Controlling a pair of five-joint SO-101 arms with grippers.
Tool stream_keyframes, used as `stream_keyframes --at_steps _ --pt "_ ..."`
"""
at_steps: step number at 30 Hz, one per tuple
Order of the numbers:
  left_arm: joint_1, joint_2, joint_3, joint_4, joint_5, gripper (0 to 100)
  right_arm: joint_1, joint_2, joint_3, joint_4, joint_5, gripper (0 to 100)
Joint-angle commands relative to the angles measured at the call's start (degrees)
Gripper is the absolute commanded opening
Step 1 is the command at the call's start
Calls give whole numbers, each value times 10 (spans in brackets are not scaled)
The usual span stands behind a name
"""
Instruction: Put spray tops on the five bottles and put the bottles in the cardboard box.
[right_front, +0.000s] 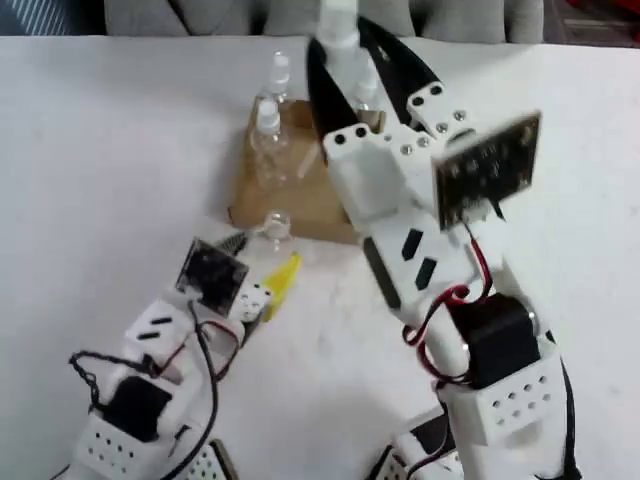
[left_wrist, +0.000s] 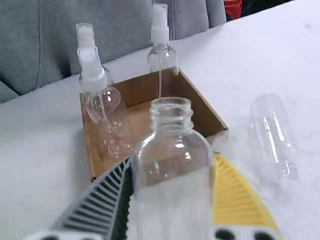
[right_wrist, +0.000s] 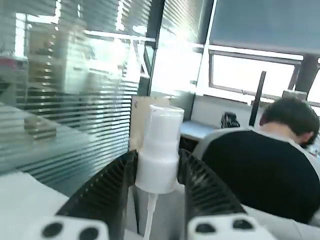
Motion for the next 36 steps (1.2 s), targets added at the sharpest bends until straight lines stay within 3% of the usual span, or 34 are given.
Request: stream_keyframes --at_steps 1,5,13,25,36 --pt "-55 -93 17 -6 52 22 -39 -11 -26 -32 3 17" --pt "-98 -146 40 -7 109 22 -78 26 -30 -33 4 17" --pt "-104 -137 88 -72 69 22 -97 80 -12 -102 5 16" --pt "-104 -137 101 -76 59 22 -95 125 103 -208 5 16" --pt "-103 -137 102 -76 59 22 -97 78 149 -179 5 16"
